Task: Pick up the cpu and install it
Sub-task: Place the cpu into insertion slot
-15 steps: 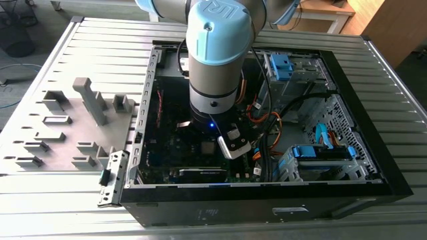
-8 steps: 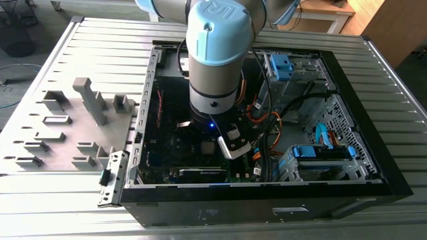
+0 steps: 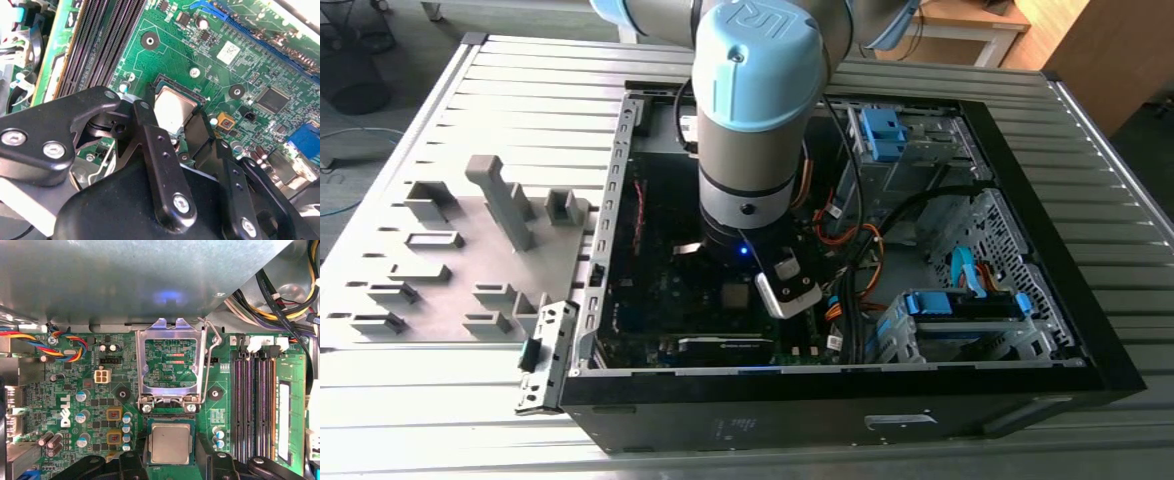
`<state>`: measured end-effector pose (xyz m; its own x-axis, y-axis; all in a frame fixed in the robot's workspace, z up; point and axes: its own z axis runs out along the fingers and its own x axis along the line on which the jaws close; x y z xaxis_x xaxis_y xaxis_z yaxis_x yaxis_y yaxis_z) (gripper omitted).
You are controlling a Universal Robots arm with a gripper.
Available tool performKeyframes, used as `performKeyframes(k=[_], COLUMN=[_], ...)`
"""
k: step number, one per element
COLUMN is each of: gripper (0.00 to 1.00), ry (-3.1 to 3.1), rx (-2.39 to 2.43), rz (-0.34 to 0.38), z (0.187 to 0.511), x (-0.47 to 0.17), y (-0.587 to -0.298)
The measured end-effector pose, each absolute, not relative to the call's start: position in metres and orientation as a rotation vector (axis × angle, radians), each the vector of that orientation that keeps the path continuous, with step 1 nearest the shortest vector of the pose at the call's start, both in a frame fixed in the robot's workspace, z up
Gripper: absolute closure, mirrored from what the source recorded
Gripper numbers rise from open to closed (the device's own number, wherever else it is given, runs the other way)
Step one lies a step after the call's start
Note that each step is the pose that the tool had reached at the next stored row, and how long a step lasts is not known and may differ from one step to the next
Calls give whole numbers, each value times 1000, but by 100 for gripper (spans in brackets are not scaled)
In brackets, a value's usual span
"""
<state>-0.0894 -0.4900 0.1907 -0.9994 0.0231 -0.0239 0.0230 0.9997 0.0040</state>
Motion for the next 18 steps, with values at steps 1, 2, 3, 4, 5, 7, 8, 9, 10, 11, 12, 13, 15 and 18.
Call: performKeyframes(k=[1, 2, 3, 4, 5, 7, 8, 9, 10, 11, 12, 13, 15, 18], gripper=[49, 49, 49, 49, 49, 49, 49, 49, 49, 49, 49, 49, 49, 49], ry=[3117, 3117, 3117, 3117, 3117, 3117, 3117, 3117, 3117, 3117, 3117, 3117, 3117, 3117], rx=[36, 36, 36, 36, 36, 36, 36, 36, 36, 36, 36, 36, 36, 36], rz=[6, 7, 7, 8, 8, 8, 9, 9, 9, 9, 9, 9, 9, 9], z=[192, 194, 195, 197, 199, 202, 204, 206, 208, 208, 208, 208, 209, 213], x=[-89, -89, -89, -89, -89, -89, -89, -89, -89, -89, -89, -89, -89, -89], y=[-490, -490, -490, -490, -490, -490, -490, -490, -490, -490, -490, -490, -490, -490])
